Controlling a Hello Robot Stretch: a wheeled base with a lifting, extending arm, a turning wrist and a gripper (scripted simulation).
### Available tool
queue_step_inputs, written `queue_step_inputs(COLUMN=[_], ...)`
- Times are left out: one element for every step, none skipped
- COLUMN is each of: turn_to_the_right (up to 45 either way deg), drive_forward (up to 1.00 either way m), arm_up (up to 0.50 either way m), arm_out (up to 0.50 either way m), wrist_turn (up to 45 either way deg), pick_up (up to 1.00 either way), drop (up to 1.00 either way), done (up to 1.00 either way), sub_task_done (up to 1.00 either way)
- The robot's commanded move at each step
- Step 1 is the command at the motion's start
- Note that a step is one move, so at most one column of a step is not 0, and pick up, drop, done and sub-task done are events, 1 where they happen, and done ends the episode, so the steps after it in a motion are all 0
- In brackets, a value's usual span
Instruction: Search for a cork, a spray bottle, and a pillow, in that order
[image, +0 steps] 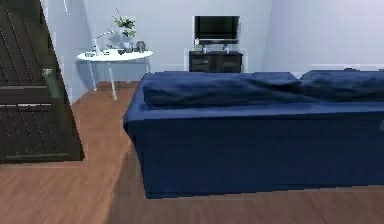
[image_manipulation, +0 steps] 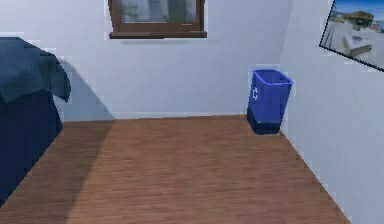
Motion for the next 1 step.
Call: queue_step_inputs(turn_to_the_right=[-9.0], drive_forward=[0.0], arm_up=[0.0], arm_out=[0.0], wrist_turn=[0.0], pick_up=[0.0], drop=[0.0], done=[0.0], sub_task_done=[0.0])
